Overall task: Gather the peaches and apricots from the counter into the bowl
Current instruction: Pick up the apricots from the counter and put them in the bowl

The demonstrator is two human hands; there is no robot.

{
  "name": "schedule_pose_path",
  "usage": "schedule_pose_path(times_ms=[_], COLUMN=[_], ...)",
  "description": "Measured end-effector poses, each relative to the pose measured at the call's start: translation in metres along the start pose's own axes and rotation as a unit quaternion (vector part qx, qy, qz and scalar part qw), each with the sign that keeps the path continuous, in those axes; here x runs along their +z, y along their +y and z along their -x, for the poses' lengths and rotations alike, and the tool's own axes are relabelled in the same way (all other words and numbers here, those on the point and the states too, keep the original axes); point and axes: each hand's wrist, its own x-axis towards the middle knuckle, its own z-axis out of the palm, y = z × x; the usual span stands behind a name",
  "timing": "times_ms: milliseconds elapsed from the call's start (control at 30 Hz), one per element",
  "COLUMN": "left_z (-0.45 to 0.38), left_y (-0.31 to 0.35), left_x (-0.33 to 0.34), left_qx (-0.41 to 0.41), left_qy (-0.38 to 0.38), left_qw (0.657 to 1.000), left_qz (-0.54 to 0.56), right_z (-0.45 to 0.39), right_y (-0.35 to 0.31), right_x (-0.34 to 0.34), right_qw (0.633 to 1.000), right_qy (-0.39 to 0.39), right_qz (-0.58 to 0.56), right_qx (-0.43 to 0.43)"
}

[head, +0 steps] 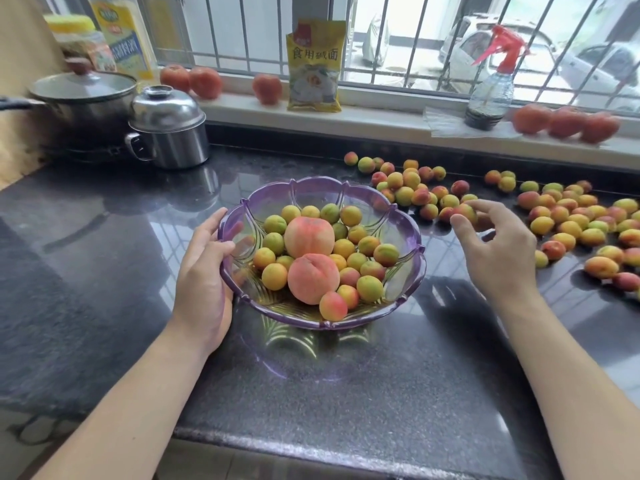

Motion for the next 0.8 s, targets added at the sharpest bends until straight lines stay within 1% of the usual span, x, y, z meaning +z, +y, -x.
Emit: schedule_pose_path(times_ms=[200, 267, 300, 367, 433, 533, 667, 733, 800], left_z=[0.005, 0.006, 0.007, 0.009, 0.010, 0.009, 0.006, 0.004, 0.003], left_y=[0.002, 0.003, 0.003, 0.005, 0.005, 0.004, 0.002, 0.002, 0.001], left_x=[0.005, 0.005, 0.003, 0.001, 0.000, -0.002, -0.004, -0.005, -0.005], left_qx=[0.009, 0.013, 0.015, 0.015, 0.016, 0.023, 0.019, 0.017, 0.015], left_qy=[-0.018, -0.028, -0.035, -0.045, -0.041, -0.016, 0.015, 0.026, 0.031], left_qw=[1.000, 0.999, 0.999, 0.999, 0.999, 0.999, 0.999, 0.999, 0.999], left_qz=[0.003, 0.011, 0.014, 0.023, 0.025, 0.032, 0.028, 0.028, 0.028], right_z=[0.002, 0.002, 0.002, 0.004, 0.008, 0.019, 0.032, 0.034, 0.034], right_y=[-0.021, -0.042, -0.057, -0.088, -0.115, -0.141, -0.148, -0.149, -0.151], right_x=[-0.006, -0.012, -0.015, -0.023, -0.028, -0.031, -0.036, -0.035, -0.035], right_qw=[0.999, 0.998, 0.995, 0.981, 0.963, 0.939, 0.919, 0.898, 0.882], right_qy=[-0.014, -0.041, -0.070, -0.154, -0.238, -0.331, -0.392, -0.430, -0.454], right_qz=[-0.030, -0.050, -0.072, -0.117, -0.127, -0.085, 0.020, 0.084, 0.119], right_qx=[0.009, 0.000, -0.006, -0.012, -0.023, -0.032, -0.029, -0.036, -0.040])
